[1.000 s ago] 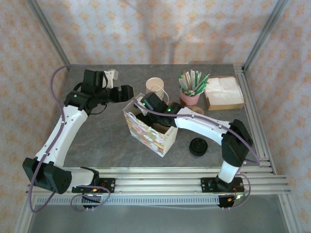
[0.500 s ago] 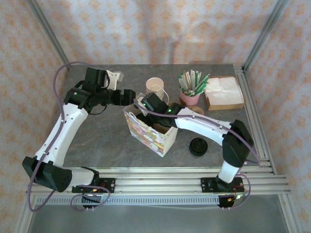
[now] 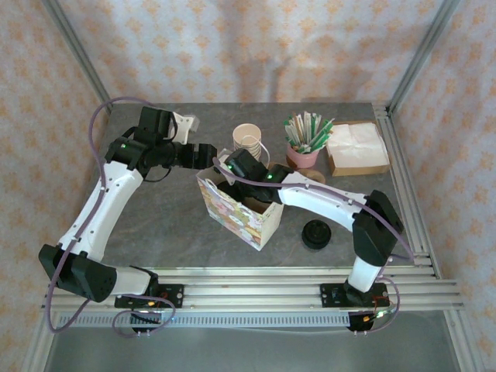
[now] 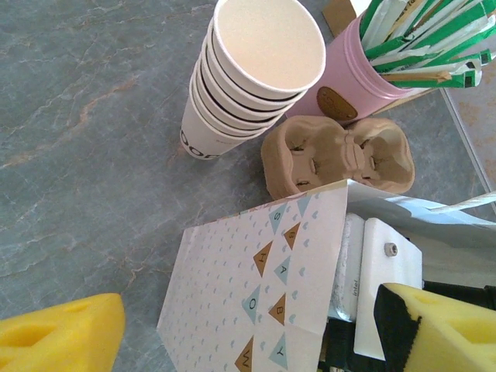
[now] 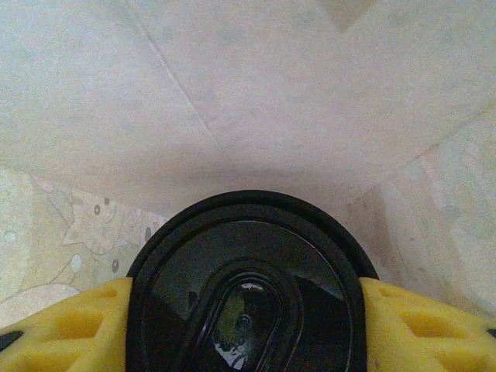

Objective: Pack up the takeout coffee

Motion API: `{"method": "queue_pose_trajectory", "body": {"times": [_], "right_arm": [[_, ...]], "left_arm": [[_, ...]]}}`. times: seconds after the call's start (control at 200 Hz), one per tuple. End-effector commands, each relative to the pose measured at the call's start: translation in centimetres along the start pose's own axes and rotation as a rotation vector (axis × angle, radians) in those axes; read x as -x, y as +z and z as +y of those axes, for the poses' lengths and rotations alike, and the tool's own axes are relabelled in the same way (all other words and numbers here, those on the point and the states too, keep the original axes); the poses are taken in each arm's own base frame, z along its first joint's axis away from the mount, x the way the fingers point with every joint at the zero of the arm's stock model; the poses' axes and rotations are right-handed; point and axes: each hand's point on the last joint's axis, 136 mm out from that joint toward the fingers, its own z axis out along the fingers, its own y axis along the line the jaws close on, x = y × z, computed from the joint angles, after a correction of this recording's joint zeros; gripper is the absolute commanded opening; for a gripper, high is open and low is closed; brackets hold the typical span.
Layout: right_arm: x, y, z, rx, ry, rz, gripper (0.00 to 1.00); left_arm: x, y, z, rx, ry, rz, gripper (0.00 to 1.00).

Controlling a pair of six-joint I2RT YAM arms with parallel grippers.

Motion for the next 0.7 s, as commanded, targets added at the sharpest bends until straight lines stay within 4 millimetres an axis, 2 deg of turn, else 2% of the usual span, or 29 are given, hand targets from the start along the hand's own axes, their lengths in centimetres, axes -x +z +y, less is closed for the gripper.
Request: {"method": "queue_pose_trajectory", "body": {"times": [0.0, 0.1, 0.21, 0.425, 0.606, 0.696], "right_arm": [[-16.6, 1.8, -1.8, -0.074, -0.009, 0.609, 0.29], [-15.6, 1.5, -1.7, -0.071, -0.001, 0.567, 0.32], [-12.9, 0.8, -1.9, -0.093, 0.005, 0.467, 0.39], [-8.3, -0.4, -2.1, -0.121, 0.029, 0.321, 0.60], [-6.3, -1.4, -2.0, -0.123, 0.050, 0.243, 0.77], [-5.5, -2.0, -2.1, -0.133, 0.058, 0.202, 0.80]], "left_arm": [[-1.3, 0.6, 0.9, 0.052, 0.005, 0.064, 0.85], [-0.8, 0.2, 0.9, 0.064, 0.002, 0.042, 0.85], [0.0, -0.4, 0.8, 0.073, -0.006, 0.005, 0.85], [1.3, -1.3, 1.1, 0.115, -0.026, -0.061, 0.85], [1.6, -1.6, 1.3, 0.129, -0.039, -0.081, 0.85], [1.7, -1.8, 1.3, 0.135, -0.042, -0.089, 0.85]]}}
